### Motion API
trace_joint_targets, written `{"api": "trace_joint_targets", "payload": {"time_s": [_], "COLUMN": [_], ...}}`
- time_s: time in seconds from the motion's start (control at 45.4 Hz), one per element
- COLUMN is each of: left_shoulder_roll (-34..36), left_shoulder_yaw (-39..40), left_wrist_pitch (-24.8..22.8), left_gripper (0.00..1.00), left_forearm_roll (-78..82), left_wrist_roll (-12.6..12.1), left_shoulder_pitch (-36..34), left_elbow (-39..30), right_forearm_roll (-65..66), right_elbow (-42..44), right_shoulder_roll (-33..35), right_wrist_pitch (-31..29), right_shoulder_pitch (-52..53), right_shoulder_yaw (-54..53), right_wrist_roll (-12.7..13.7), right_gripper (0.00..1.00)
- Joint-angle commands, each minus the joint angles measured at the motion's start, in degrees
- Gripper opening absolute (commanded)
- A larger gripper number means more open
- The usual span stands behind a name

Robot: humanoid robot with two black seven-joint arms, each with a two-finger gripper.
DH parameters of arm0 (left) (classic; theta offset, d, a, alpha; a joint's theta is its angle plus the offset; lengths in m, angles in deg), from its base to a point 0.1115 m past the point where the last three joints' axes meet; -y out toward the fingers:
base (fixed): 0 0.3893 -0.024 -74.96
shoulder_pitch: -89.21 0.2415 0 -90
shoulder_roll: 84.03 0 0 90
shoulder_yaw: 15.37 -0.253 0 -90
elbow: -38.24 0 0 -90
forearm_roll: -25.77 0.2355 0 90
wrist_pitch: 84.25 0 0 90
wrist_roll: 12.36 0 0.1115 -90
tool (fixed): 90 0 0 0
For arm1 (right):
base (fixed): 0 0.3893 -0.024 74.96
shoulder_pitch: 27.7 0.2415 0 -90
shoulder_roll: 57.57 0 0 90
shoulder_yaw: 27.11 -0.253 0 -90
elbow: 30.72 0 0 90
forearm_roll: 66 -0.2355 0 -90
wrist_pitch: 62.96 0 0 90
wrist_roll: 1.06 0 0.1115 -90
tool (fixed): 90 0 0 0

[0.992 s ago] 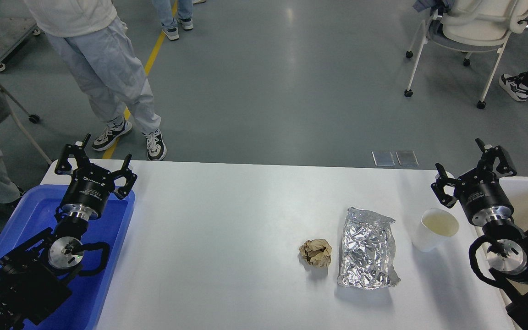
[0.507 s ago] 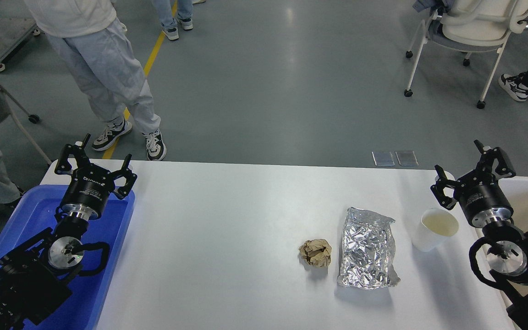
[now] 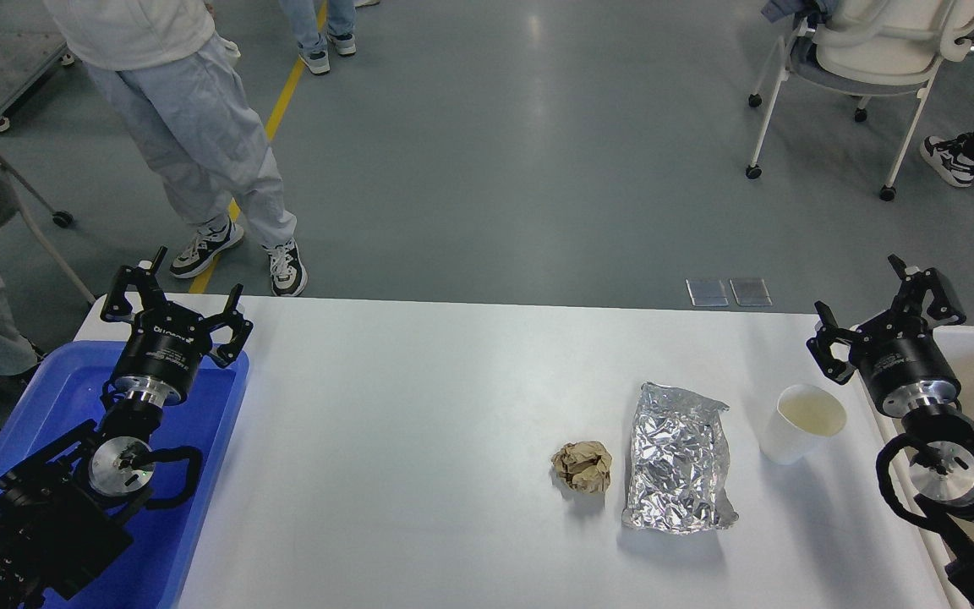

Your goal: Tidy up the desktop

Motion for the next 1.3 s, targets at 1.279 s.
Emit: {"api": "trace_joint_targets", "payload": {"time_s": [1.279], "left_shoulder_roll": [0.0], "left_shoulder_yaw": [-0.03], "left_wrist_pitch": [-0.29], "left_gripper": [1.0], "left_forearm_roll": [0.09], "left_wrist_roll": [-0.15], "left_shoulder_pitch": [-0.1], "left_elbow": [-0.01], "right_forearm_roll": [34.56], "right_elbow": [-10.49], "right_shoulder_roll": [27.6], "right_wrist_pitch": [-3.96], "right_shoulder_pitch": [13.37], "right_shoulder_yaw": [32.86], "right_wrist_roll": [14.11], "right_gripper": [1.0]}}
